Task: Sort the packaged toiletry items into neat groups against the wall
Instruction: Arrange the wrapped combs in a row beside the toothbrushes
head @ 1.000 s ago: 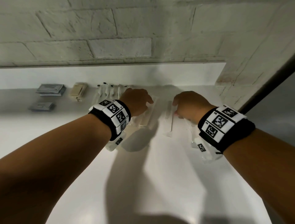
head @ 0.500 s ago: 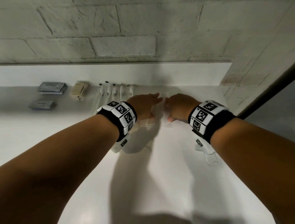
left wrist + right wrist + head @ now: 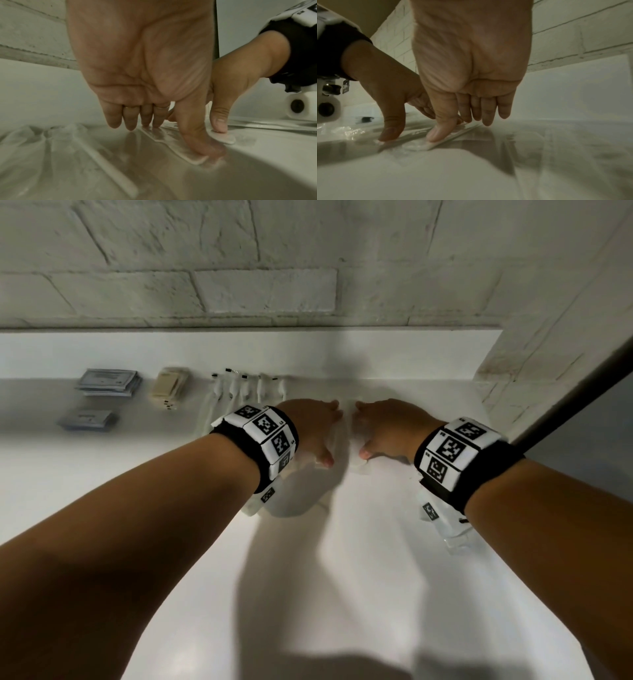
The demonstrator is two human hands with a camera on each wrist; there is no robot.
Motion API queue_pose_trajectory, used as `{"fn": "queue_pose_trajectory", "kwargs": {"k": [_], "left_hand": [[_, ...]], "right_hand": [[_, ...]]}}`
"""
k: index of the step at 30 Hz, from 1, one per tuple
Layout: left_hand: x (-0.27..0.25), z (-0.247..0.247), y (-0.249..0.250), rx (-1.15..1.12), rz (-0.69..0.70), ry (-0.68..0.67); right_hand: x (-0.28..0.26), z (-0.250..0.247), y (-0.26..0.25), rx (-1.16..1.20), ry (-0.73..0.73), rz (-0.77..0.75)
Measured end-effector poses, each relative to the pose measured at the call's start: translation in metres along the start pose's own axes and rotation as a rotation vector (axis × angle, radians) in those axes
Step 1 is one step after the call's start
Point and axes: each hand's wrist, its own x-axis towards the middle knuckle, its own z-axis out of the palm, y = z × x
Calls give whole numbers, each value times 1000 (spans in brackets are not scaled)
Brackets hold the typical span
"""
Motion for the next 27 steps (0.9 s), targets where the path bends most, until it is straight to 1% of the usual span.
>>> {"fn": "queue_pose_trajectory", "kwargs": {"k": [4,13,15,16,17,19,20,21,22,23,24,25,27], "left_hand": [[-2,-4,2,-19,-44,44],[-4,-4,3,-39,-48,46],[-4,-4,2,-54,-61,34],[-5,-4,2,-71,-70,31],[-6,-5,2,-86,-71,32],[-8,-7,5,-92,-51,51],[-9,-8,8,-97,-34,72],[-9,-8,12,-112,-12,90],[-10,-10,18,-125,4,97],[-9,-11,23,-130,14,92],[-7,-12,28,-132,11,79],[-5,-13,34,-136,10,63],[-5,-18,44,-159,24,19]], "right_hand": [[1,4,2,41,-30,16],[1,3,-2,19,-48,46],[-6,-1,0,77,-58,33],[-12,-5,4,142,-37,37],[-19,-10,10,236,15,75],[-31,-20,30,392,195,214],[-35,-24,42,397,256,299],[-39,-26,54,353,252,373],[-44,-28,61,296,175,430],[-50,-28,64,263,59,473],[-57,-27,62,264,-53,497],[-65,-24,59,267,-128,504],[-73,-14,48,293,-187,512]]}}
